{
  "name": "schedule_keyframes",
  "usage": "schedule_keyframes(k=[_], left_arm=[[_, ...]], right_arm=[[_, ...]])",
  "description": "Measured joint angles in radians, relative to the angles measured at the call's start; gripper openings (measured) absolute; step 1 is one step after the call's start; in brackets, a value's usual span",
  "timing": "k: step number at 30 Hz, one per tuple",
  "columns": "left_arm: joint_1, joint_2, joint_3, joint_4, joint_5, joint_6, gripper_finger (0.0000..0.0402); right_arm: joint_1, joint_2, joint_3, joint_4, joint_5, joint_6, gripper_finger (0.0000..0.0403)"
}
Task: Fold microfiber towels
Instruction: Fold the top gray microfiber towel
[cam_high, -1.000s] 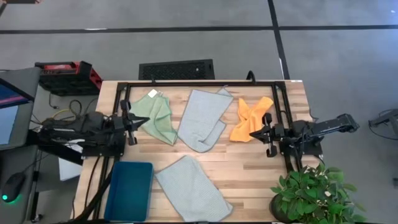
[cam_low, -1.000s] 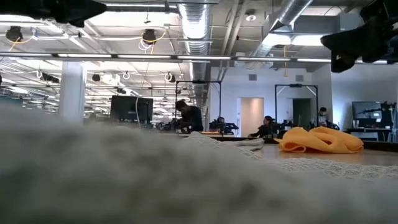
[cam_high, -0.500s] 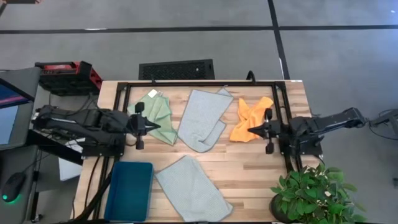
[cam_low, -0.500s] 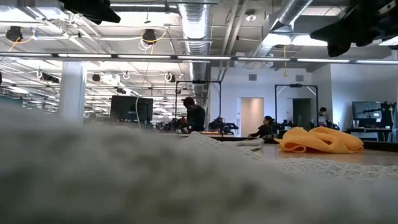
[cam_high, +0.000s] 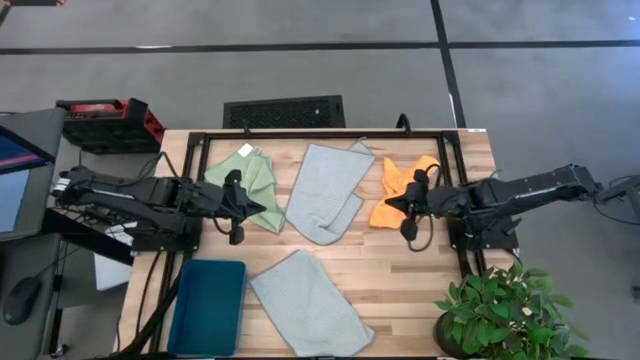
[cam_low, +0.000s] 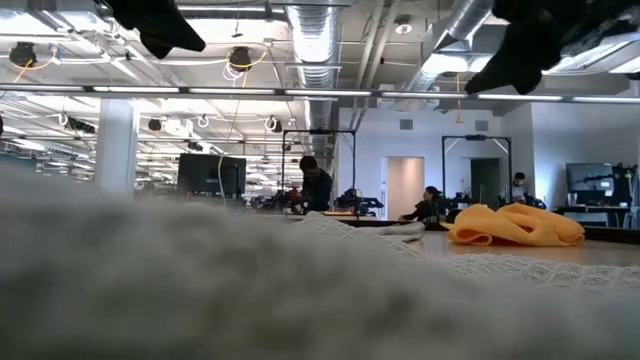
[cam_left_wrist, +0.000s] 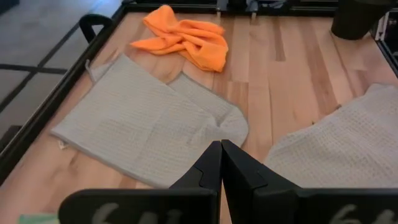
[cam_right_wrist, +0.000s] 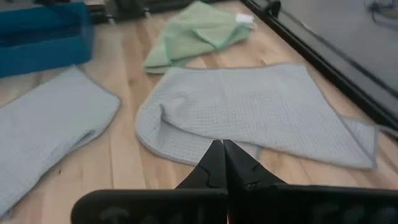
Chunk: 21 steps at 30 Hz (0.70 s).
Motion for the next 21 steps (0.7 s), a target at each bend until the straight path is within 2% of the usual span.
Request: schedule_keyframes(k=[3,9,17,21], left_arm=[[0.0,0.019,0.0,-0.002,-0.005,-0.008,0.0],[0.0,0.037,0.0,-0.001,-0.009,-0.006,0.0],[0.0,0.034,0.0,0.01,-0.06,-0.005,0.0],[0.0,0.035,0.0,0.009,-0.07,-0.003,0.0]], right_arm=[[-0.03,0.067,0.059,-0.045,-0.022,0.025,0.0003],[-0.107,0.191,0.168,-0.114,-0.136,0.018,0.0003],[-0.306,0.382,0.26,-0.169,-0.334,-0.016,0.0003],[-0.406,0.493,0.322,-0.188,-0.348,-0.017,0.0005]])
